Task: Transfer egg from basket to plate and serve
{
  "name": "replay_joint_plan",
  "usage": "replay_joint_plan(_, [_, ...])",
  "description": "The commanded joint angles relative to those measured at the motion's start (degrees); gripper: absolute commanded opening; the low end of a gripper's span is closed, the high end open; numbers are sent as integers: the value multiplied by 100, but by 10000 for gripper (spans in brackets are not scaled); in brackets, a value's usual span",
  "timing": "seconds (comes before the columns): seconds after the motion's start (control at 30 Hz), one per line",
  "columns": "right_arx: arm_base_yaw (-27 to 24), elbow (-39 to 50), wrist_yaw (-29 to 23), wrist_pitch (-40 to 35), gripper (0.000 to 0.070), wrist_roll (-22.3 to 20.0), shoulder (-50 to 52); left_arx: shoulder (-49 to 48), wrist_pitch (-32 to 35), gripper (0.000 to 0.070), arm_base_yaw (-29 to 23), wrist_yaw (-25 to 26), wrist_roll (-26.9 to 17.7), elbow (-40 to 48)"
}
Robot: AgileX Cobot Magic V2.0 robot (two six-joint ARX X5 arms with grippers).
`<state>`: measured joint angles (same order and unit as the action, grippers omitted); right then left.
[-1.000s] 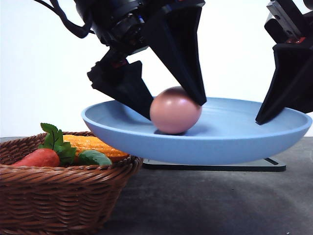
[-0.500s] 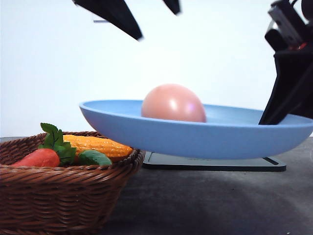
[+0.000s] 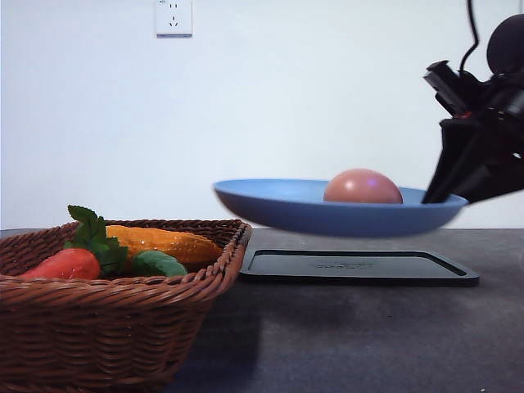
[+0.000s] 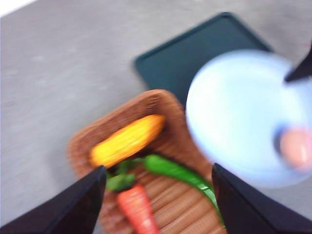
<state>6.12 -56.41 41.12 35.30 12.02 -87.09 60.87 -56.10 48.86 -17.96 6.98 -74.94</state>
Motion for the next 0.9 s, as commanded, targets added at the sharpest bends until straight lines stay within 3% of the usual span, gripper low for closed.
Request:
replay_joint_plan(0.0, [-54,-448,21,-51,0,-93,-387,-47,-61,419,18,-69,-20,-98])
replay_joint_plan(0.37, [-314,-2480,-556,79,0,-1,-2406,-355,-319,419,11,-168,166,-98])
replay_joint_plan(0.73, [-423,-2965,-710,182,1,-100,-3275,-354,-300,419,11,-179,168,-98])
replay_joint_plan(0.8, [-428,-2965,-710,173,37,-113,-3278,-352,-288,419,11,-179,168,-98])
replay_joint_plan(0.87, [-441,-2967,-708,156,133,-113,-3278,-352,-270,419,11,-179,168,-98])
